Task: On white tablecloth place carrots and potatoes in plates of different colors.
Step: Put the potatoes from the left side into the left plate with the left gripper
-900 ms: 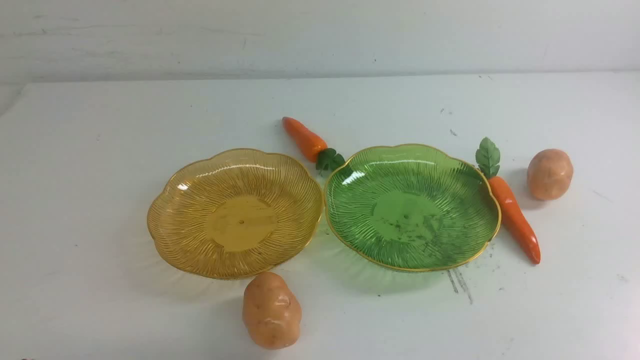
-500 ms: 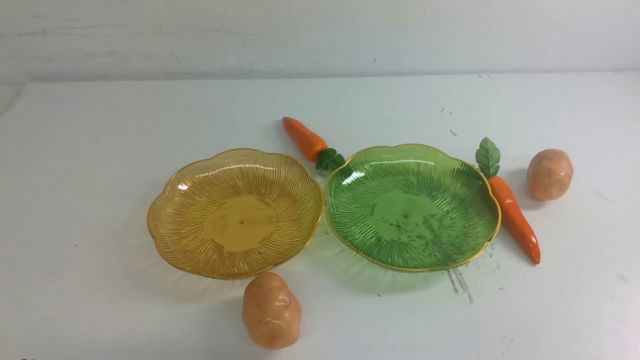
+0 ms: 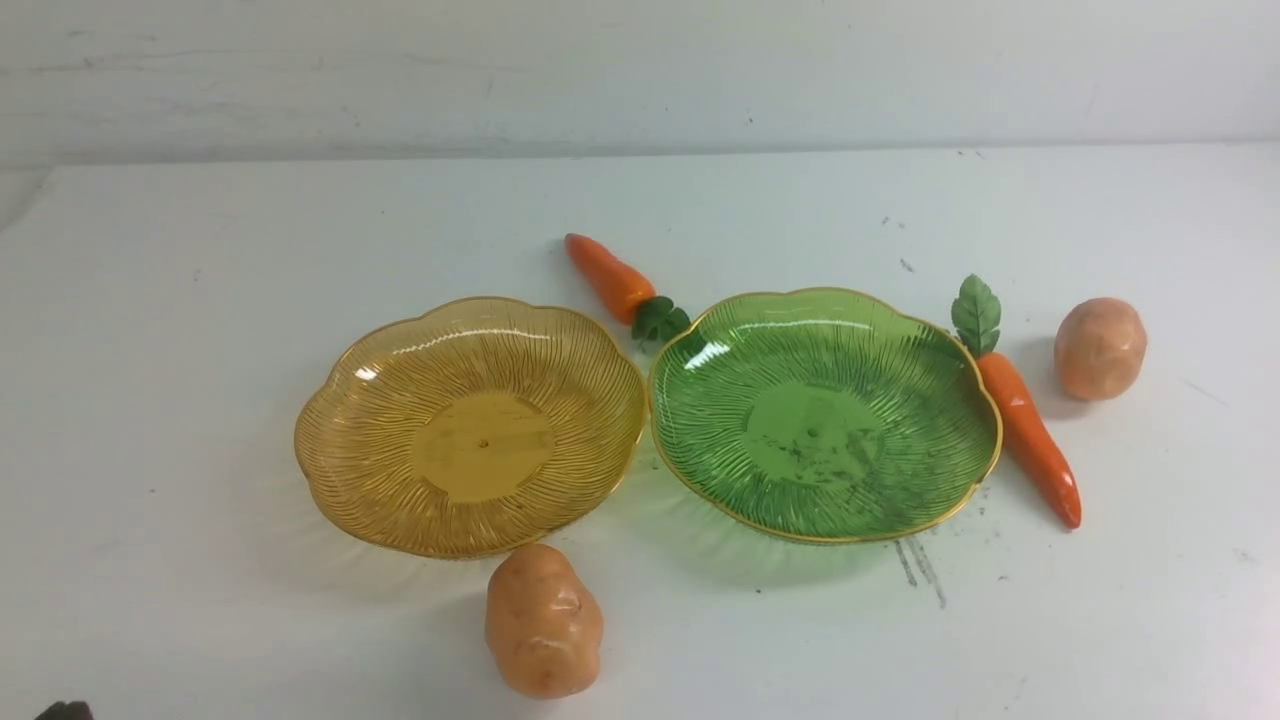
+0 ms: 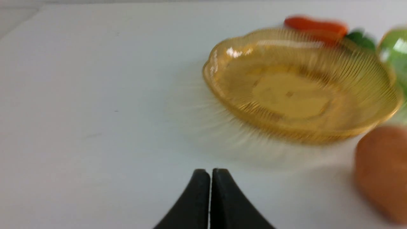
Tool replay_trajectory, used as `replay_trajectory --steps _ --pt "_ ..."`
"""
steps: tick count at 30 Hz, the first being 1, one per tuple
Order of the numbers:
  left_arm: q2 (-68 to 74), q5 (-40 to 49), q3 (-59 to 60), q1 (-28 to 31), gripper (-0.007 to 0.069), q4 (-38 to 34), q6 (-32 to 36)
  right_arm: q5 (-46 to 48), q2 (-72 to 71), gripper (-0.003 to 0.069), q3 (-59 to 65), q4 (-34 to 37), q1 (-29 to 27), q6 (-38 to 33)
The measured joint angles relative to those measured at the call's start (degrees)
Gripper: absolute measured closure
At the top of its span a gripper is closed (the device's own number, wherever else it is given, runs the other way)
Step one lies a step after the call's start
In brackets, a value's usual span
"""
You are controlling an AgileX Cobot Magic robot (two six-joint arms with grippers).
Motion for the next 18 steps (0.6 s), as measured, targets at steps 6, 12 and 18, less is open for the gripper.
replay_trajectory --steps 6,12,18 --pt "0.0 -10.0 0.0 0.0 0.0628 -14.9 -5.2 0.0 0.0 0.0674 0.0 0.0 0.0 0.0" --pt "0.0 -24.2 0.0 0.0 0.0628 -29.2 -6.7 0.0 0.0 0.0674 0.0 -0.3 0.0 0.0" --pt "0.1 -30.1 -7.8 0.0 0.0628 -33.6 -6.0 -3.9 0.0 0.0674 0.1 2.4 0.0 1.4"
